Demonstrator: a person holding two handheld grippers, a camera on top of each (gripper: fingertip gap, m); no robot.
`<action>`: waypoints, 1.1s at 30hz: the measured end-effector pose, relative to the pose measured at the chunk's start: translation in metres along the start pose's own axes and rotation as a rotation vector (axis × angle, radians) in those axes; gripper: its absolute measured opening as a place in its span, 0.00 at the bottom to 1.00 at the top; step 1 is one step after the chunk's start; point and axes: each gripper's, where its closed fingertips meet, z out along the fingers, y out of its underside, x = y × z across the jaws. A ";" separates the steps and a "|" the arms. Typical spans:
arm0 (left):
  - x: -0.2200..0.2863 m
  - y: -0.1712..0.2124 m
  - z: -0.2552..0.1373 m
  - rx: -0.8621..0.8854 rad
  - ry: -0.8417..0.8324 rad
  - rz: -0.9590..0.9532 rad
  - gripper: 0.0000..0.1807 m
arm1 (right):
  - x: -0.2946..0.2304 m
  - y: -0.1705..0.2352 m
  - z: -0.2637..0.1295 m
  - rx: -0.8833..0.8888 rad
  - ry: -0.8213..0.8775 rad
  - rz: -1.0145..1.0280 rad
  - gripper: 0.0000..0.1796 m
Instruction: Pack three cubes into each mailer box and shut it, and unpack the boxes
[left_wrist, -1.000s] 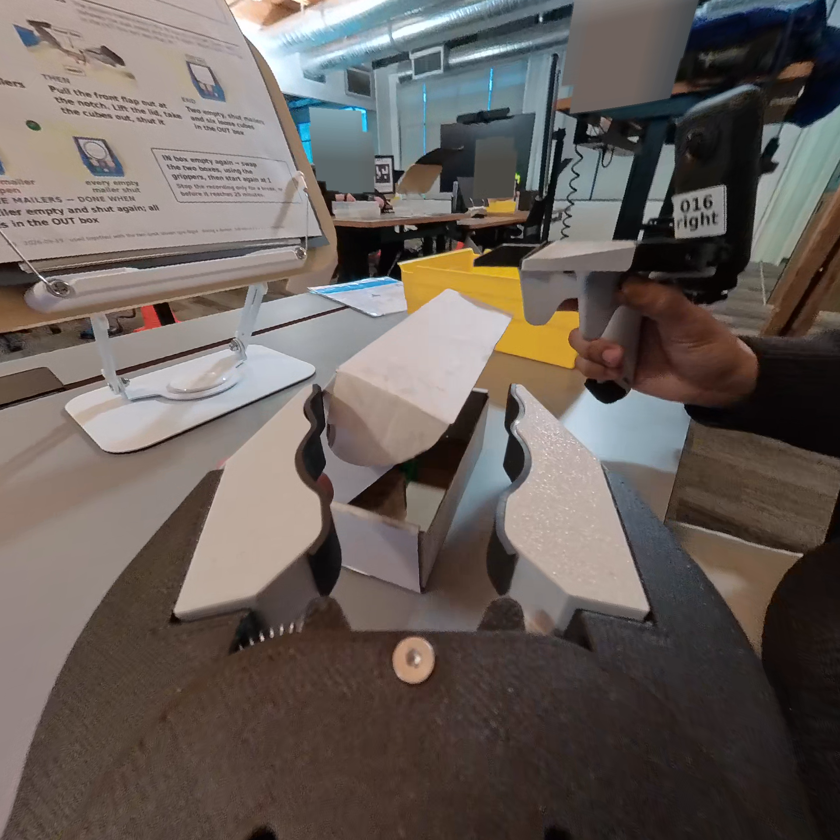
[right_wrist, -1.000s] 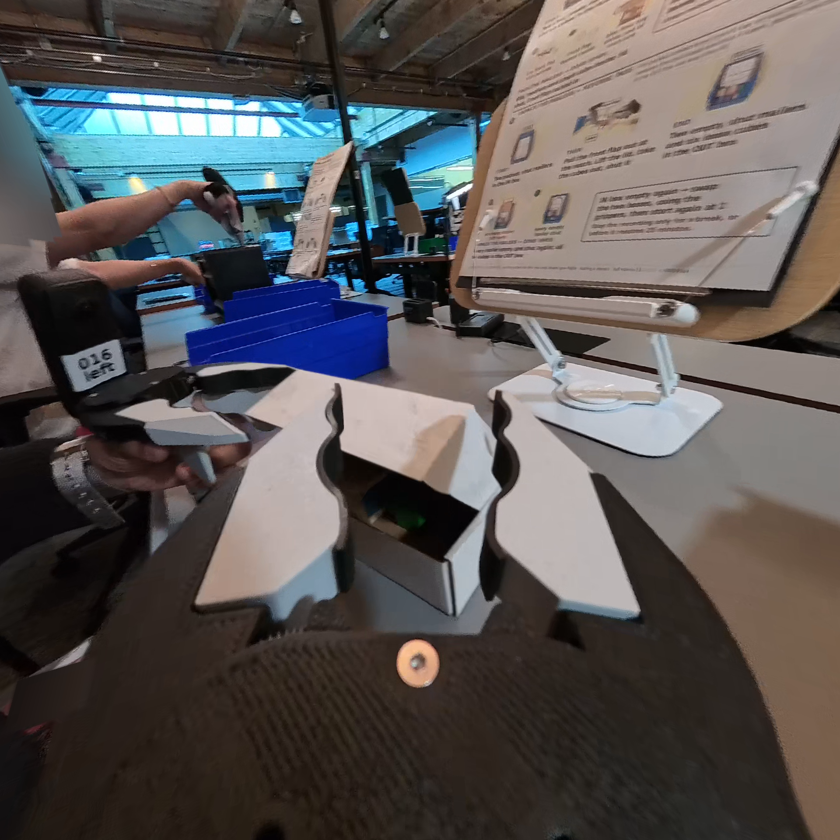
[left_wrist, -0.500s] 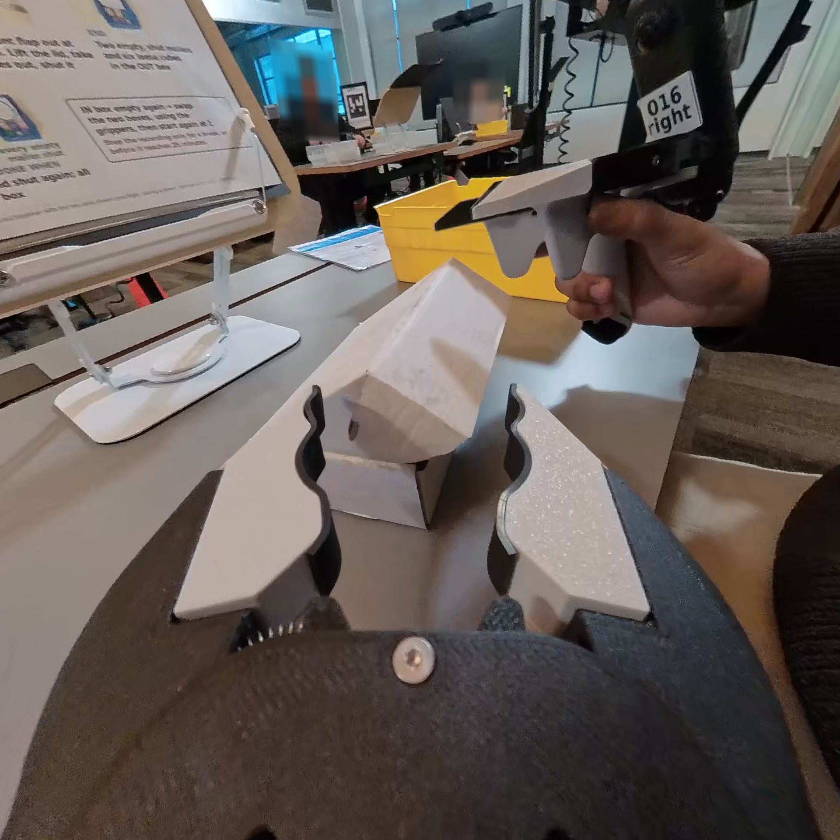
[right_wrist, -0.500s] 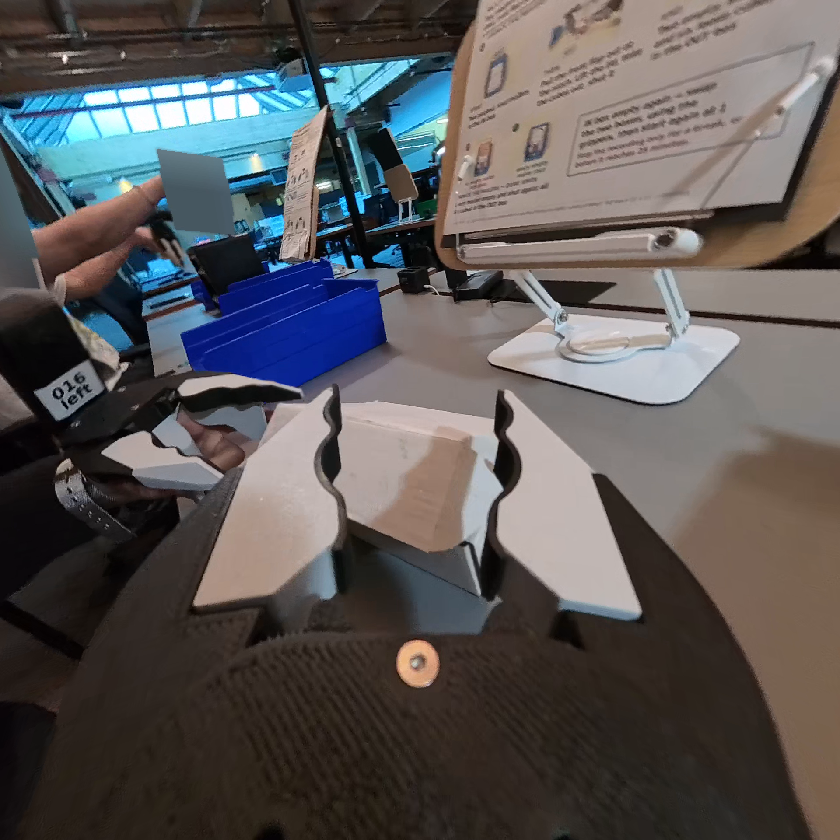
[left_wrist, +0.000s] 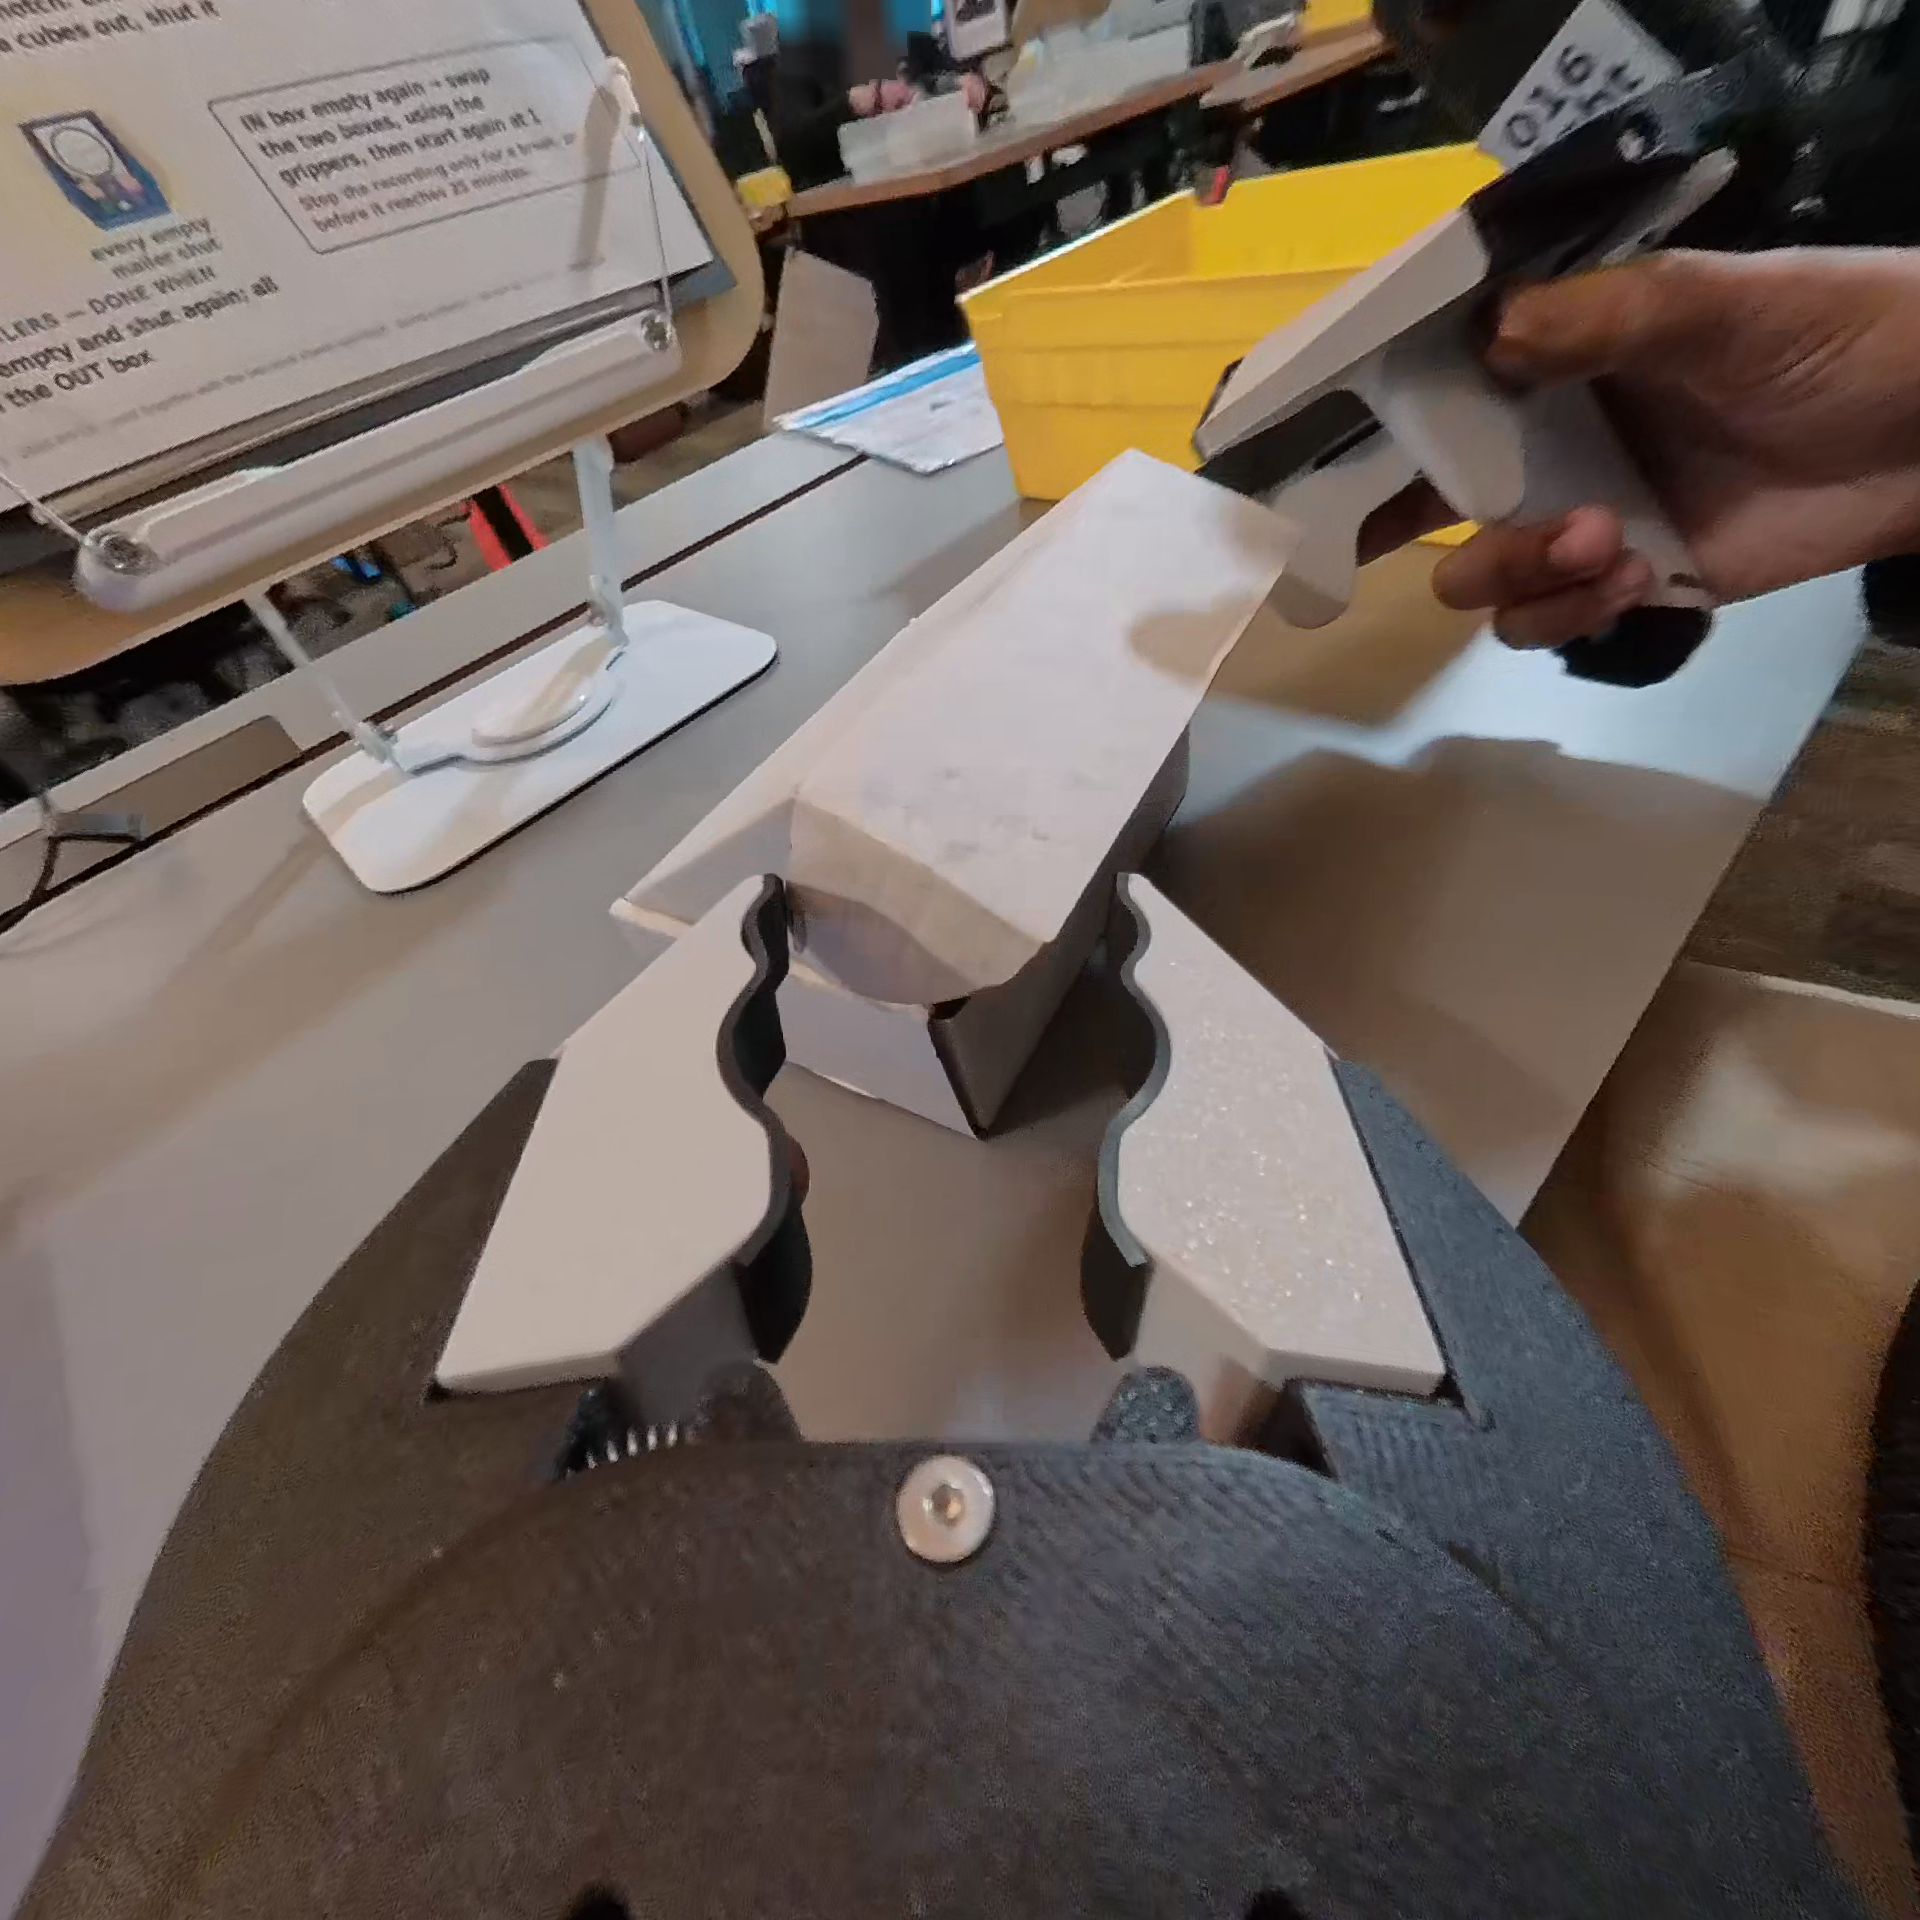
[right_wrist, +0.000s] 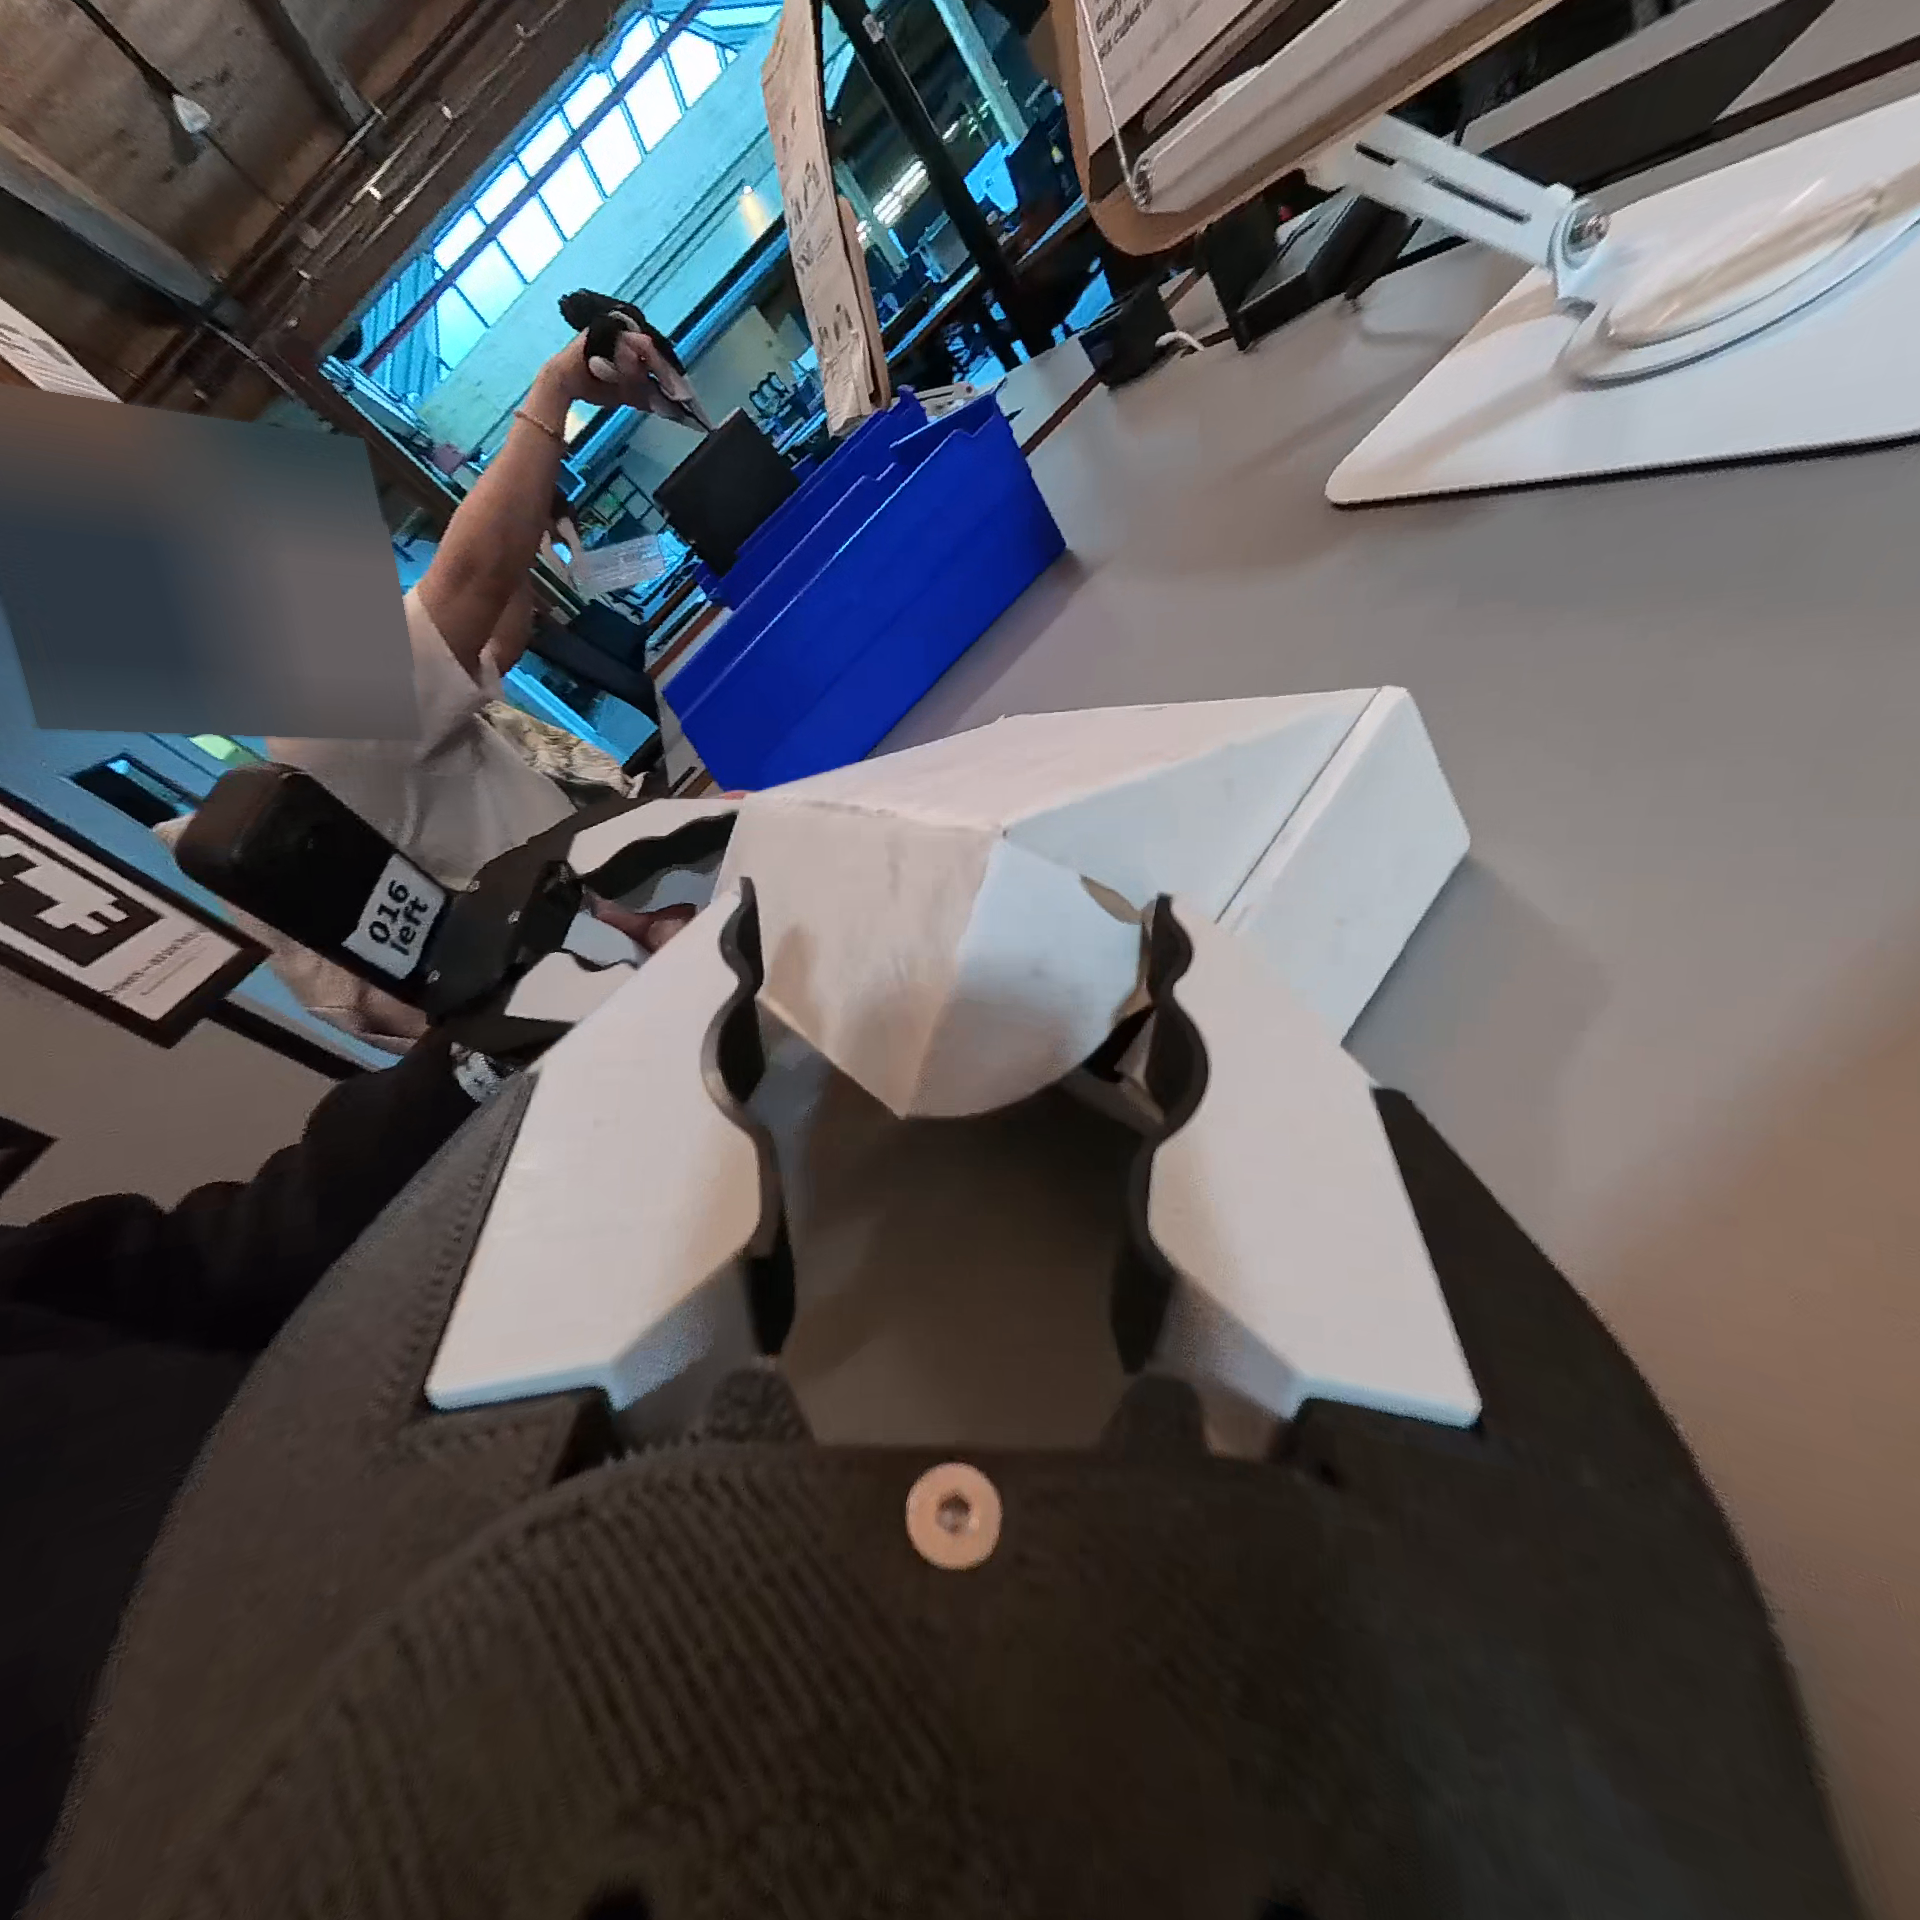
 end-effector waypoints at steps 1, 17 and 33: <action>0.000 0.001 0.000 -0.013 -0.021 0.002 0.32 | -0.002 0.002 -0.003 -0.007 -0.011 0.013 0.42; -0.011 0.003 -0.004 -0.029 -0.056 -0.073 0.18 | -0.004 0.042 -0.004 -0.285 0.228 -0.542 0.27; -0.011 0.005 -0.003 -0.028 -0.062 -0.049 0.17 | -0.001 0.044 -0.009 -0.309 0.222 -0.536 0.16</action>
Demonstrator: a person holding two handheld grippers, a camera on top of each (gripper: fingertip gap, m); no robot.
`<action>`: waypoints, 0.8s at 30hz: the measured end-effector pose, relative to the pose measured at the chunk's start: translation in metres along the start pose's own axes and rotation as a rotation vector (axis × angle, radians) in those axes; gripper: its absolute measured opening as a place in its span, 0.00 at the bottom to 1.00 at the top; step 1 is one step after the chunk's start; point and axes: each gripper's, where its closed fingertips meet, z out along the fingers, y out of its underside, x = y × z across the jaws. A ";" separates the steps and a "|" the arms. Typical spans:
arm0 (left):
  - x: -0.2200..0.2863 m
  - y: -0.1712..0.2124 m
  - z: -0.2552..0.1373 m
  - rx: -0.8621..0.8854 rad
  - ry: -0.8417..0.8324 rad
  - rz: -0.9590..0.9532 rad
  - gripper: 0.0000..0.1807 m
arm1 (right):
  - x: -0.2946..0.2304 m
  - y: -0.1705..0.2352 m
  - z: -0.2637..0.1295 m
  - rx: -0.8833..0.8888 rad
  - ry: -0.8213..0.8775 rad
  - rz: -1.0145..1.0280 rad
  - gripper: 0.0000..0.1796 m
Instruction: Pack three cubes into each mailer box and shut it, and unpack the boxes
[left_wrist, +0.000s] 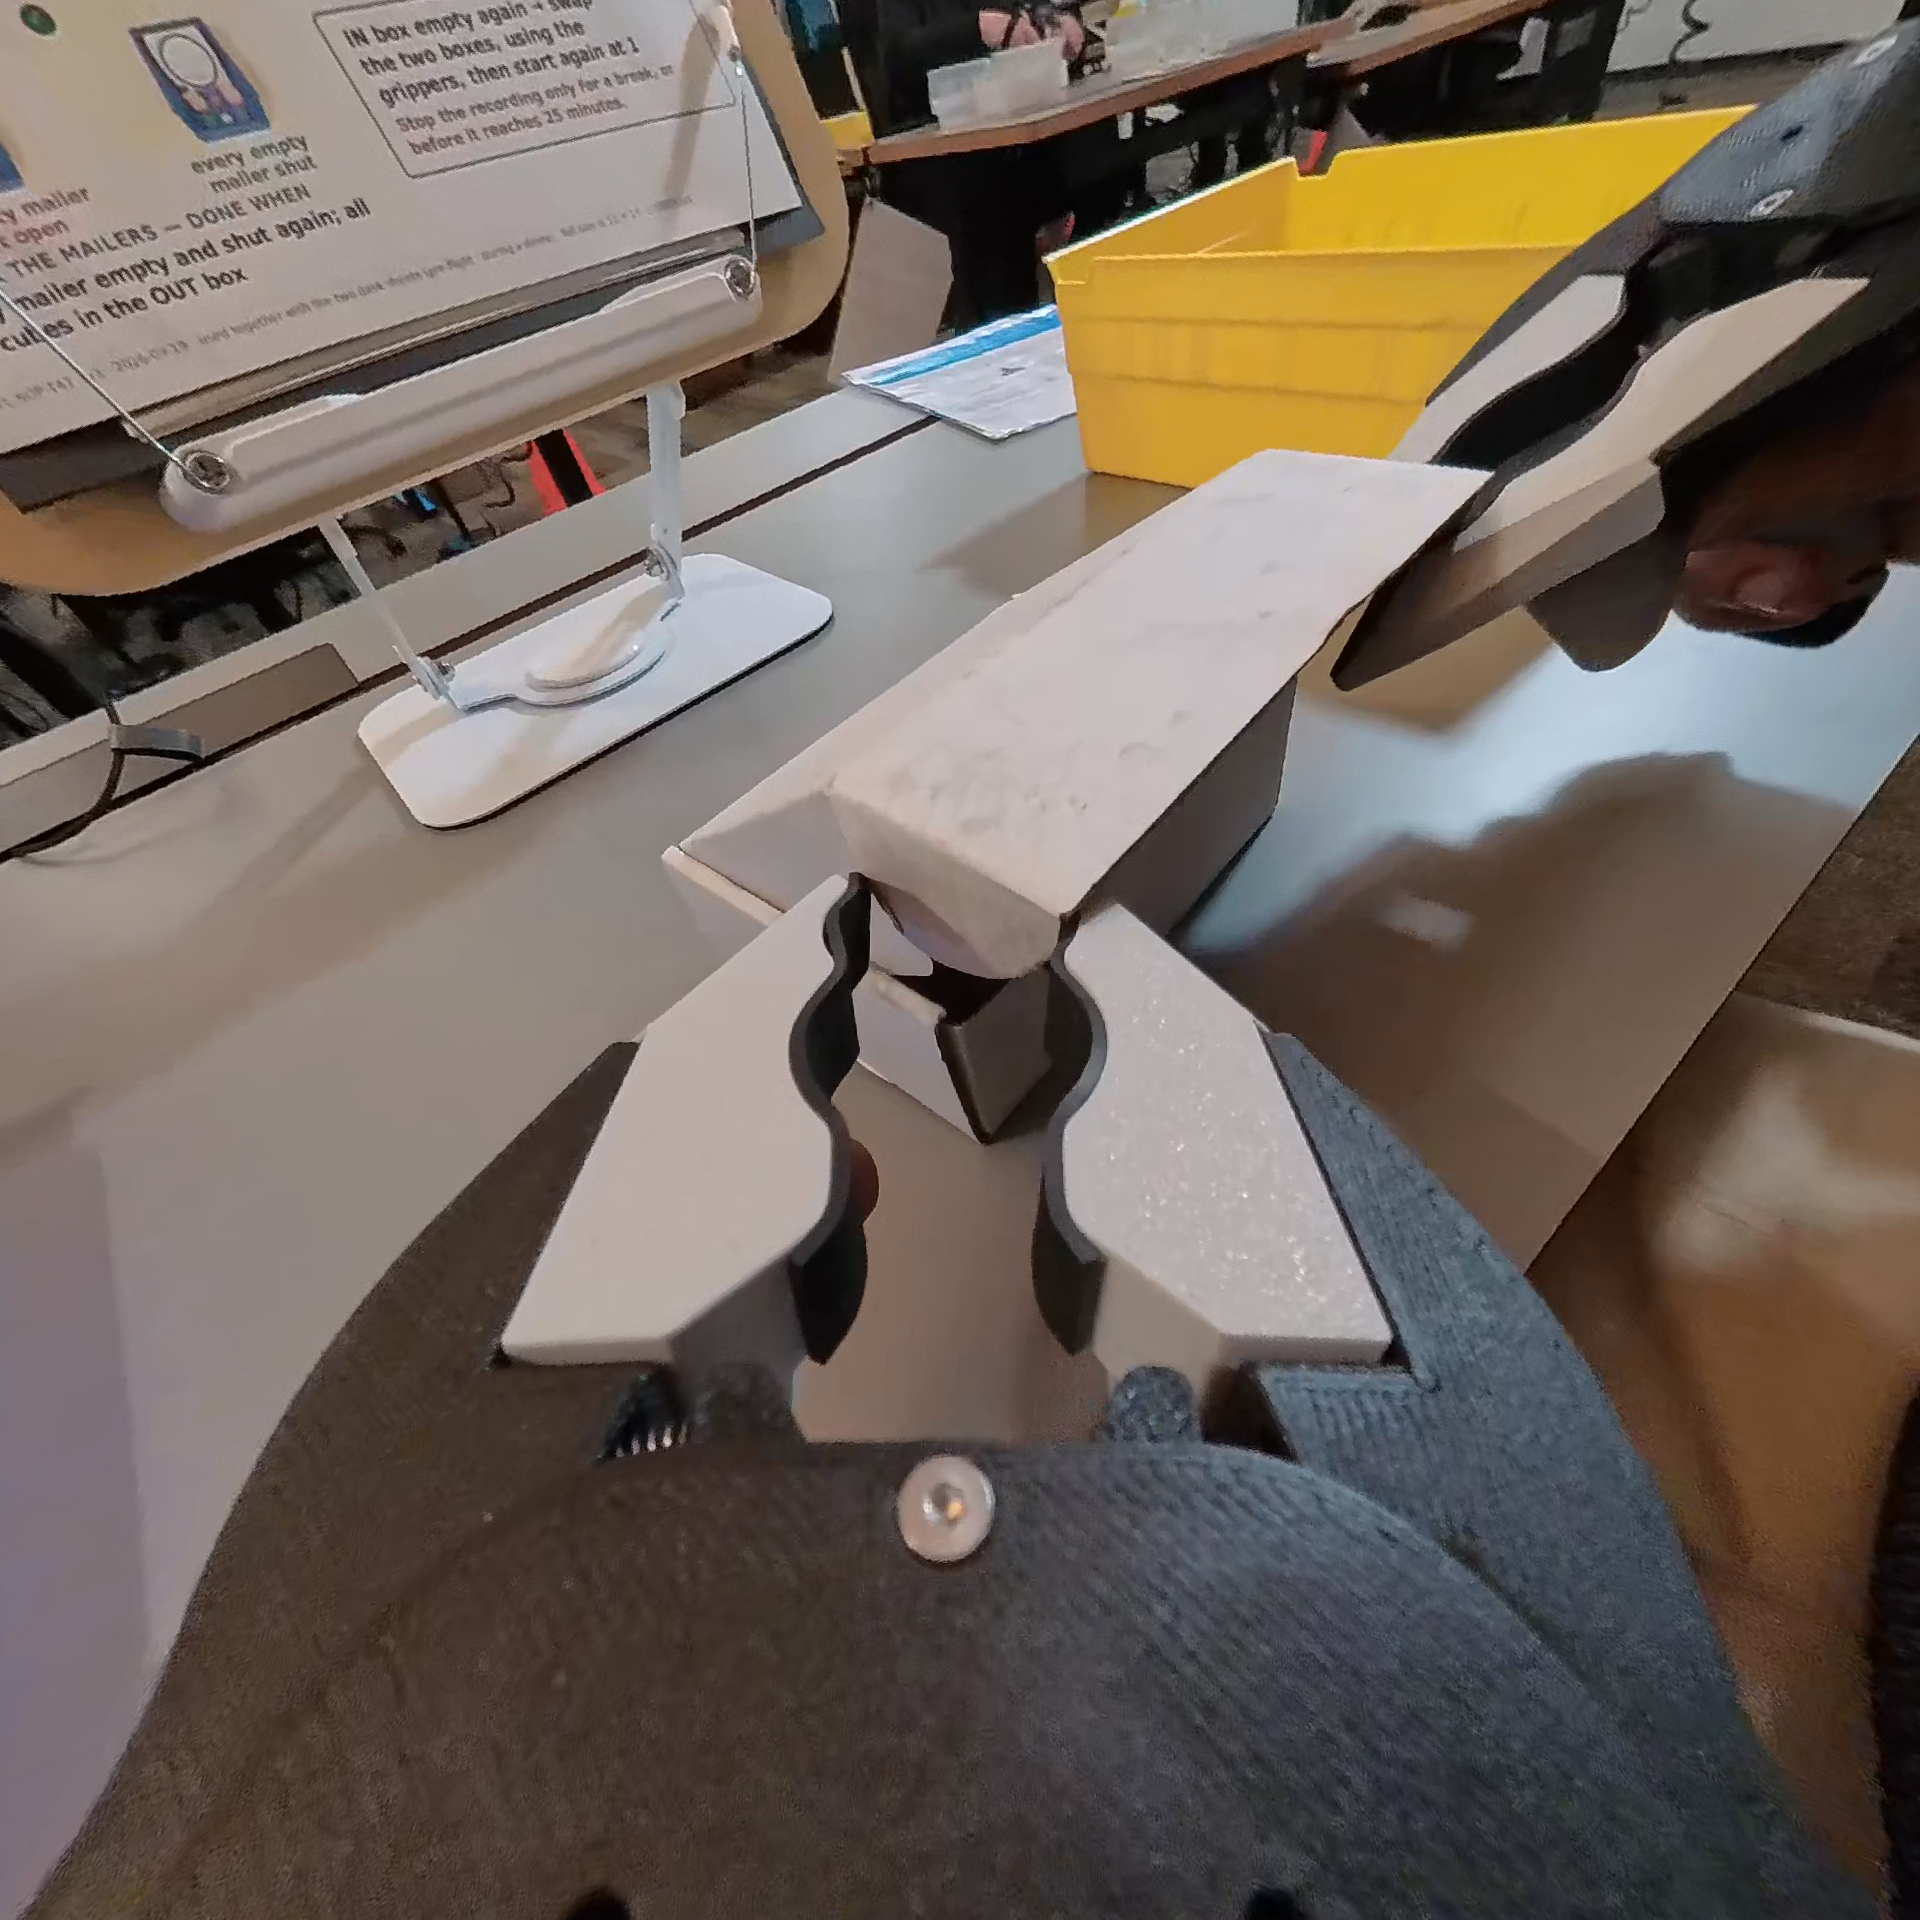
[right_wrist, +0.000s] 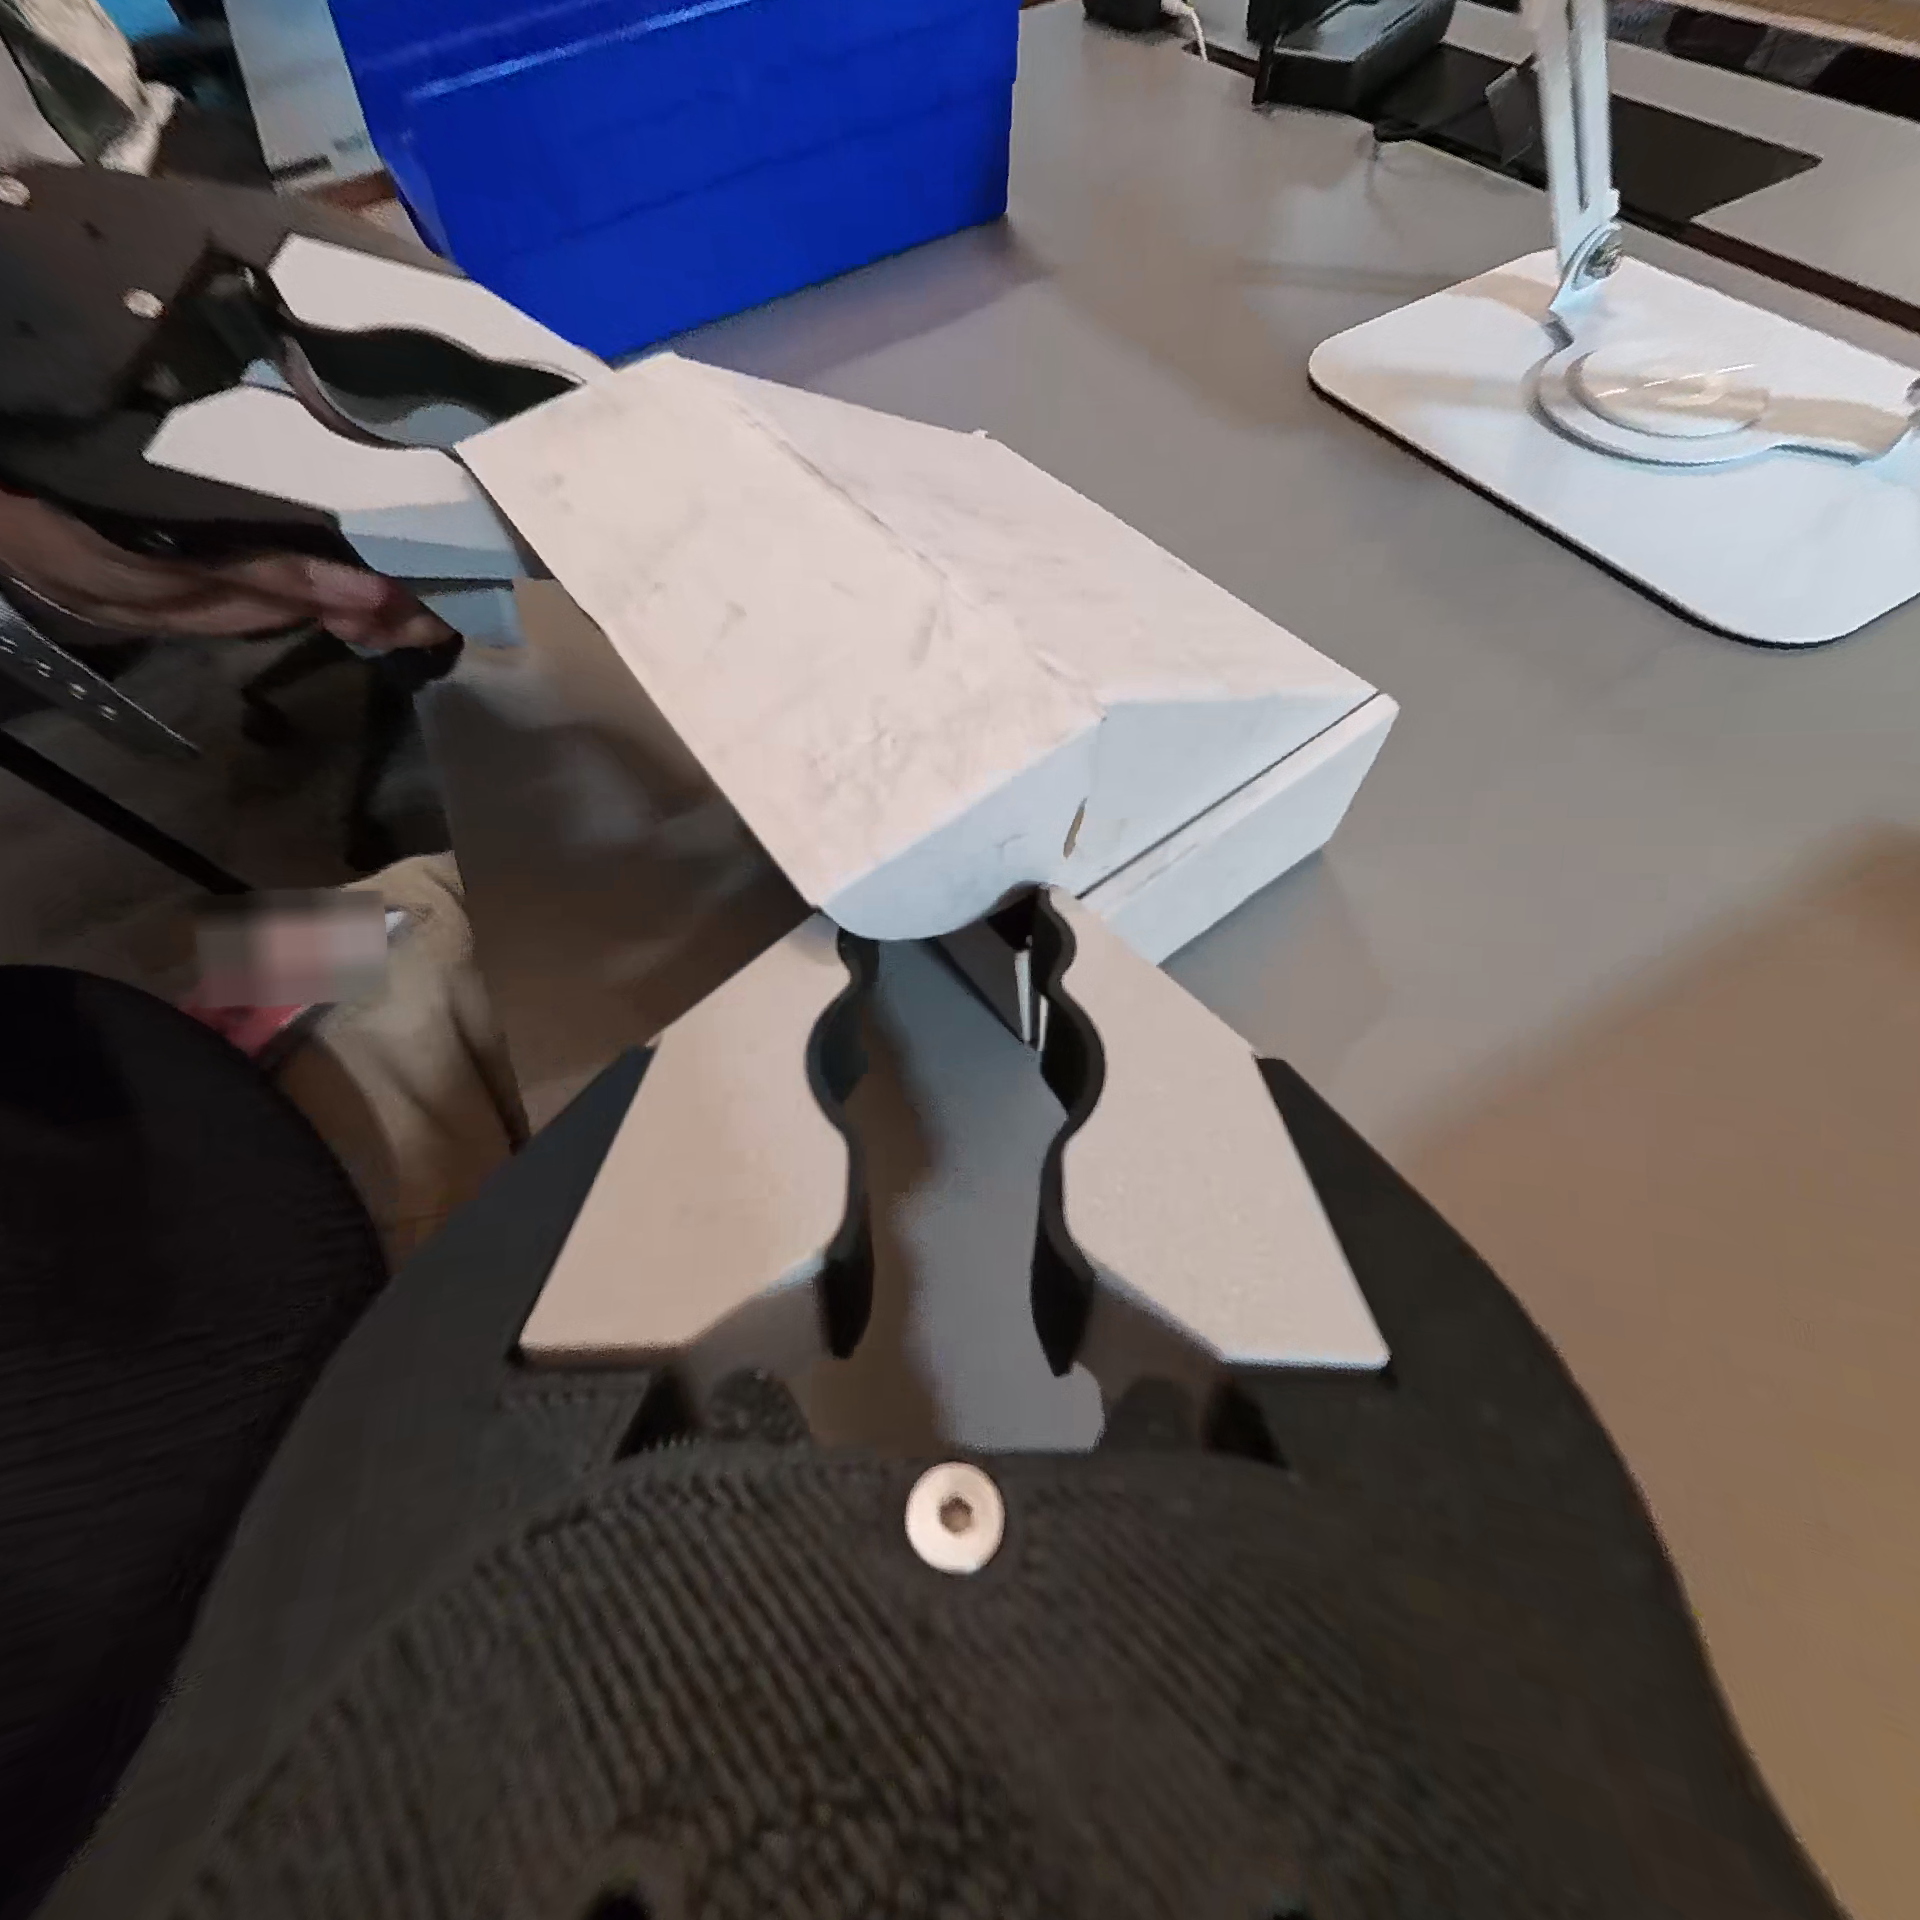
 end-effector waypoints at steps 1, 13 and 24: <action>0.000 0.001 0.000 -0.003 0.000 0.005 0.17 | 0.000 0.001 0.001 -0.009 0.010 -0.013 0.15; 0.008 0.017 0.002 -0.131 0.047 -0.010 0.16 | -0.001 0.008 0.004 -0.043 -0.002 0.000 0.15; 0.006 0.019 0.001 -0.157 0.049 -0.024 0.16 | -0.005 0.009 0.003 -0.056 -0.028 0.014 0.23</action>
